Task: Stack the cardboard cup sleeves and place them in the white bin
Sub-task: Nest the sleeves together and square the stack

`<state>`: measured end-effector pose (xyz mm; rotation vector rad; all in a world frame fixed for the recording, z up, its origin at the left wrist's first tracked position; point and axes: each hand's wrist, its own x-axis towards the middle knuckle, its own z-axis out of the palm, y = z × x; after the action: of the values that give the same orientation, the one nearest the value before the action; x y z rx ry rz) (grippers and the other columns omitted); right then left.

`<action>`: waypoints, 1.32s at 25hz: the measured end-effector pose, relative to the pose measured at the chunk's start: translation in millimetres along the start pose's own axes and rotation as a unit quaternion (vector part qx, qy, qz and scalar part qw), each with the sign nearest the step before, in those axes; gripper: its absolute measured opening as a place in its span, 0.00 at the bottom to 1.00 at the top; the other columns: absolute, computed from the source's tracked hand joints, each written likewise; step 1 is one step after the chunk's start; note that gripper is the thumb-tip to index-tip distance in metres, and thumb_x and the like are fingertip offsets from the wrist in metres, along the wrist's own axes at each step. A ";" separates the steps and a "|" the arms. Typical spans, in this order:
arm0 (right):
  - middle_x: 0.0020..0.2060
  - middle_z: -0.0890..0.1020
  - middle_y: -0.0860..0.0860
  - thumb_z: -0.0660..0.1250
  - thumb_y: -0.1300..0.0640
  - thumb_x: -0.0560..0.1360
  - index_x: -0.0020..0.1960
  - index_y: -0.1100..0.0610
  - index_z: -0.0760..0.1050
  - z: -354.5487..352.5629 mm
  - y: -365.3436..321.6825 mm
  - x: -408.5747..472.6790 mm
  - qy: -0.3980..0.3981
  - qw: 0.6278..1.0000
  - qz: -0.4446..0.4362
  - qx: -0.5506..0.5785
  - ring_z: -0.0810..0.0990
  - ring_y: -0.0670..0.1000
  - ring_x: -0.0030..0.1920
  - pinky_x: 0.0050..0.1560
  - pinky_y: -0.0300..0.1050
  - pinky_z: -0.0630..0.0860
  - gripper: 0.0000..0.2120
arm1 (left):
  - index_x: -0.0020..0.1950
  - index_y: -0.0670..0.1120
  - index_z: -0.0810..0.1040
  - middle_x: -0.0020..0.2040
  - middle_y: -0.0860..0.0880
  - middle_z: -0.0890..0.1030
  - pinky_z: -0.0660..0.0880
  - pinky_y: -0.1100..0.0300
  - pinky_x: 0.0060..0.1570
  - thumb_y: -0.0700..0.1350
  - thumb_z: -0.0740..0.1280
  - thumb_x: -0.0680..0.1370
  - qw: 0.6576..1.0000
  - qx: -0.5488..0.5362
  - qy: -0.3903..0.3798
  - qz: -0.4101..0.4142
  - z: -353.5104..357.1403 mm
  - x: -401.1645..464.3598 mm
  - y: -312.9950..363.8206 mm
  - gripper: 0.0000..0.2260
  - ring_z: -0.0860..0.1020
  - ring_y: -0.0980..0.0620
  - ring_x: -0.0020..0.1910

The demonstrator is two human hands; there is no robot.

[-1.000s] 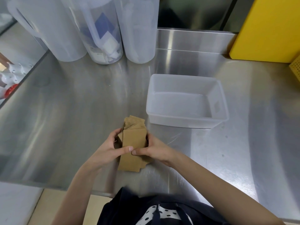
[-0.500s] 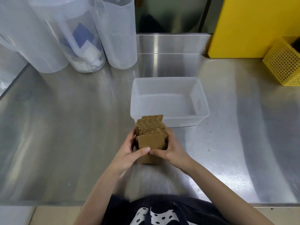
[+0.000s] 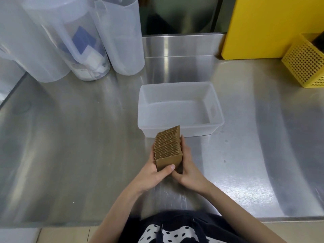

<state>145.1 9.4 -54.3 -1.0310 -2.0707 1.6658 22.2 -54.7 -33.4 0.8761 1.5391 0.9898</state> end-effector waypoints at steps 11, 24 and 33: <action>0.62 0.65 0.53 0.74 0.55 0.59 0.70 0.54 0.55 -27.2 4.6 7.1 -0.043 0.997 0.026 -0.051 0.70 0.50 0.63 0.69 0.48 0.67 0.45 | 0.54 0.58 0.61 0.54 0.55 0.74 0.73 0.75 0.44 0.38 0.71 0.68 1.000 -0.022 0.013 0.012 -6.0 -0.6 0.1 0.26 0.77 0.72 0.46; 0.59 0.69 0.55 0.72 0.53 0.63 0.66 0.58 0.58 -64.4 -28.2 14.9 -0.089 0.904 -0.077 -0.410 0.67 0.54 0.58 0.54 0.41 0.60 0.37 | 0.59 0.65 0.57 0.64 0.59 0.67 0.63 0.48 0.71 0.56 0.73 0.58 0.999 0.037 0.025 0.013 -20.8 0.0 -6.8 0.35 0.66 0.54 0.67; 0.60 0.68 0.56 0.69 0.51 0.66 0.68 0.56 0.56 -50.4 -36.1 21.9 -0.128 0.881 -0.057 -0.453 0.65 0.55 0.60 0.63 0.46 0.61 0.36 | 0.63 0.63 0.52 0.68 0.52 0.63 0.62 0.47 0.71 0.59 0.73 0.58 0.987 0.143 0.062 -0.025 -34.1 -0.8 -22.2 0.41 0.64 0.53 0.68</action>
<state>148.5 58.3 -10.5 -0.8891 -3.1208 0.7393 -12.0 -69.0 -50.1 0.9833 1.8319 0.8119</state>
